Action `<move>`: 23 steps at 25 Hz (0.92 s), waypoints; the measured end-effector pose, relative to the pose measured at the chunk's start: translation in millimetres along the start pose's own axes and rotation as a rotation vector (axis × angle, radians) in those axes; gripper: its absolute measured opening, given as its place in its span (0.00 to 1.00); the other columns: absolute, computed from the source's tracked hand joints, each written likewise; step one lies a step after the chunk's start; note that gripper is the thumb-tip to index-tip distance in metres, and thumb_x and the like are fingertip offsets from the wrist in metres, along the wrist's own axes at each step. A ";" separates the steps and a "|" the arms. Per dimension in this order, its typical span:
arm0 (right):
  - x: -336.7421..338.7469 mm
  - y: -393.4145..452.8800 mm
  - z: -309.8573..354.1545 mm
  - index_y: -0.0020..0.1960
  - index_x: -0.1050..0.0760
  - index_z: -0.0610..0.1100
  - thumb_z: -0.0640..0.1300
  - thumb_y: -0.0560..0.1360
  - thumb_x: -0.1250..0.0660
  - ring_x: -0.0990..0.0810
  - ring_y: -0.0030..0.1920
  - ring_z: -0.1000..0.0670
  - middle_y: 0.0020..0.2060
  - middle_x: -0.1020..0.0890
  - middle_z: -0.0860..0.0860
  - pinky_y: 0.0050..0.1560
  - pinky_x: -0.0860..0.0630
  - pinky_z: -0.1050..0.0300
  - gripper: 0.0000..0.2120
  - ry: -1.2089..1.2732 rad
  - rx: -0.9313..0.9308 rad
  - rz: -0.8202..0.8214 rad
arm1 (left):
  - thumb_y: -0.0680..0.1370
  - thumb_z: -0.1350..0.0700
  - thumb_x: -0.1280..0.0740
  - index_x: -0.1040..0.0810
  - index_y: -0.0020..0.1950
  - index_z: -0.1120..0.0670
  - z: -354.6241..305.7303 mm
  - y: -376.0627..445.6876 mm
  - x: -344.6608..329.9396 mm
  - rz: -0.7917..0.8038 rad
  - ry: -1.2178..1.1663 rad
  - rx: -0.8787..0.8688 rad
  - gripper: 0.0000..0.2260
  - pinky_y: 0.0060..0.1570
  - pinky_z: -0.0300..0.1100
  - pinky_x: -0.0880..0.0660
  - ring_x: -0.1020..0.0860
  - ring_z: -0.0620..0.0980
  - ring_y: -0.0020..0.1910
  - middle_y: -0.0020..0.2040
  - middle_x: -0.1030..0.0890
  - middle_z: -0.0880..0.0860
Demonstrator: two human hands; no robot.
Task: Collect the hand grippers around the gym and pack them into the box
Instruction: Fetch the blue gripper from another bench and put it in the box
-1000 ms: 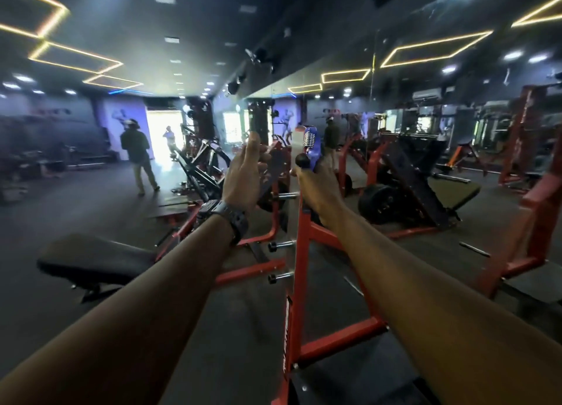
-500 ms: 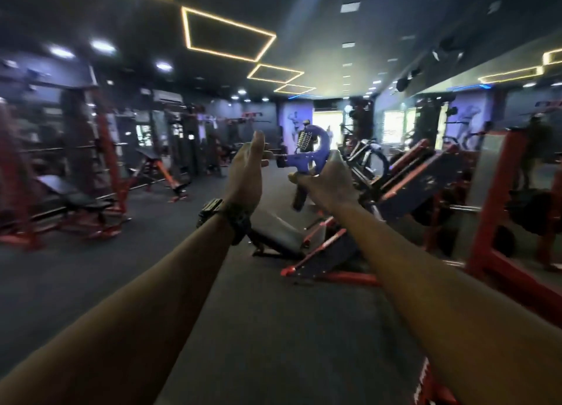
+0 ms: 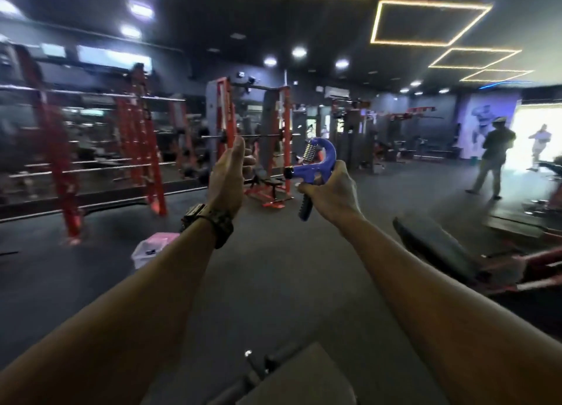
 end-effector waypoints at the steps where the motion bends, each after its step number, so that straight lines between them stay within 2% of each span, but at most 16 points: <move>1: -43.2 -7.2 10.9 0.53 0.31 0.45 0.45 0.64 0.22 0.19 0.43 0.46 0.38 0.19 0.52 0.44 0.24 0.51 0.24 0.021 0.008 0.042 | 0.68 0.25 0.49 0.21 0.49 0.51 10.1 5.3 38.9 -0.032 0.035 0.001 0.34 0.57 0.54 0.25 0.19 0.54 0.50 0.51 0.17 0.56; 5: -187.6 -32.8 45.8 0.59 0.29 0.39 0.43 0.65 0.23 0.18 0.48 0.43 0.41 0.19 0.50 0.50 0.23 0.48 0.26 0.100 0.016 0.163 | 0.73 0.30 0.50 0.21 0.50 0.51 44.5 16.2 172.9 -0.136 0.140 0.036 0.29 0.60 0.58 0.26 0.19 0.56 0.53 0.52 0.16 0.57; 8: -284.1 -46.3 63.9 0.60 0.27 0.38 0.43 0.66 0.23 0.18 0.50 0.44 0.48 0.16 0.47 0.54 0.23 0.47 0.26 0.152 -0.009 0.260 | 0.75 0.33 0.50 0.20 0.54 0.55 73.1 21.5 266.6 -0.219 0.188 0.084 0.30 0.60 0.55 0.25 0.19 0.56 0.54 0.53 0.17 0.57; 11: -364.5 -53.9 68.4 0.60 0.29 0.37 0.41 0.66 0.23 0.21 0.45 0.45 0.44 0.19 0.47 0.44 0.30 0.58 0.26 0.203 -0.042 0.321 | 0.74 0.34 0.48 0.22 0.53 0.56 107.2 29.2 334.4 -0.277 0.165 0.117 0.30 0.53 0.47 0.27 0.22 0.50 0.48 0.50 0.19 0.56; 14: -435.6 -51.9 58.9 0.60 0.30 0.38 0.41 0.67 0.23 0.25 0.39 0.50 0.42 0.21 0.49 0.32 0.35 0.66 0.26 0.203 -0.047 0.386 | 0.71 0.29 0.48 0.23 0.47 0.50 151.2 43.6 373.2 -0.307 0.190 0.152 0.28 0.51 0.46 0.28 0.22 0.50 0.47 0.48 0.18 0.54; 16: -481.8 -40.8 44.4 0.60 0.30 0.39 0.40 0.67 0.23 0.24 0.37 0.52 0.40 0.21 0.49 0.30 0.34 0.70 0.25 0.211 -0.062 0.418 | 0.69 0.26 0.48 0.22 0.47 0.48 186.2 62.0 387.8 -0.311 0.234 0.154 0.29 0.52 0.47 0.26 0.21 0.50 0.48 0.47 0.18 0.51; 20: -571.1 -2.9 9.4 0.59 0.30 0.40 0.43 0.66 0.24 0.21 0.44 0.47 0.39 0.21 0.52 0.42 0.29 0.56 0.25 0.217 -0.109 0.452 | 0.70 0.26 0.49 0.21 0.47 0.48 254.7 122.0 402.5 -0.313 0.287 0.162 0.30 0.53 0.47 0.25 0.20 0.48 0.47 0.47 0.17 0.51; 23: -631.0 30.0 -14.5 0.56 0.30 0.42 0.44 0.65 0.23 0.22 0.42 0.49 0.39 0.20 0.52 0.36 0.31 0.59 0.24 0.196 -0.138 0.496 | 0.70 0.26 0.48 0.21 0.49 0.49 301.2 173.7 412.9 -0.326 0.269 0.204 0.31 0.54 0.47 0.25 0.20 0.50 0.48 0.49 0.16 0.54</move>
Point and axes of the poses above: each hand's wrist, its own y-axis towards the middle knuckle, its own x-axis out of the back of the hand, z = x × y, the point moved 7 cm from there along y, towards the middle knuckle
